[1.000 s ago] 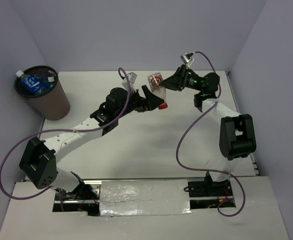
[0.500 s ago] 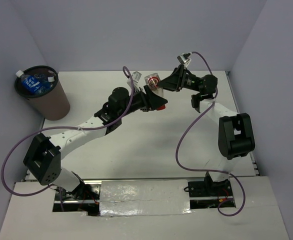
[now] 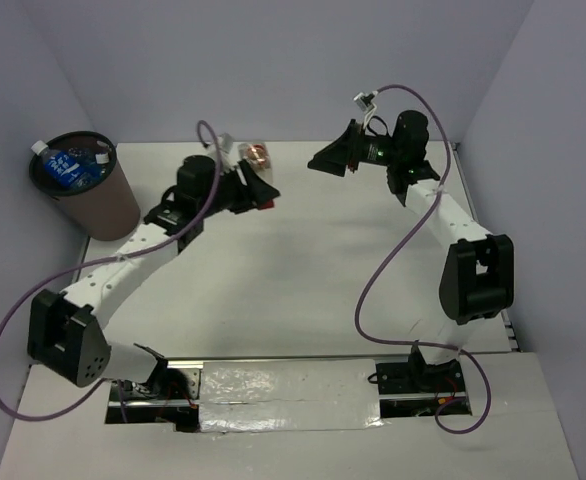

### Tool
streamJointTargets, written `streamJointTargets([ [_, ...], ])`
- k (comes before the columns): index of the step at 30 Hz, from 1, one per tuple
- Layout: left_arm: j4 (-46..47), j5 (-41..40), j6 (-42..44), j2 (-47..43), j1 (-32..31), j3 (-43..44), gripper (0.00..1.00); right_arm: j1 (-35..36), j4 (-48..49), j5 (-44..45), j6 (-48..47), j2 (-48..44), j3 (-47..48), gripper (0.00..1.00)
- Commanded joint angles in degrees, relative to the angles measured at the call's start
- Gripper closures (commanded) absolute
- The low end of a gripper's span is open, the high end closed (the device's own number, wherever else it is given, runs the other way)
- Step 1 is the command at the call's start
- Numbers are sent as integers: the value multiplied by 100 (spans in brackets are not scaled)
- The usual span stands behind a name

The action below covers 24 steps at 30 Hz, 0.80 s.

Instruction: Put the plastic bottles in the bin

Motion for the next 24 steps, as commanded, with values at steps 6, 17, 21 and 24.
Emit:
streamJointTargets([
  [6, -2183, -907, 1242, -1281, 2699, 1227, 100, -4, -4234, 1082, -5089, -517, 979, 0],
  [17, -2658, -1426, 1366, -52, 4943, 2880, 100, -57, -3945, 1029, -5152, -895, 302, 0],
  [21, -2683, -1786, 1472, 414, 4987, 3240, 97, -180, -3997, 1021, -5249, -1027, 196, 0],
  [24, -2868, -1857, 1560, 827, 4996, 3548, 92, -347, -4006, 950, -5240, -1088, 161, 0],
])
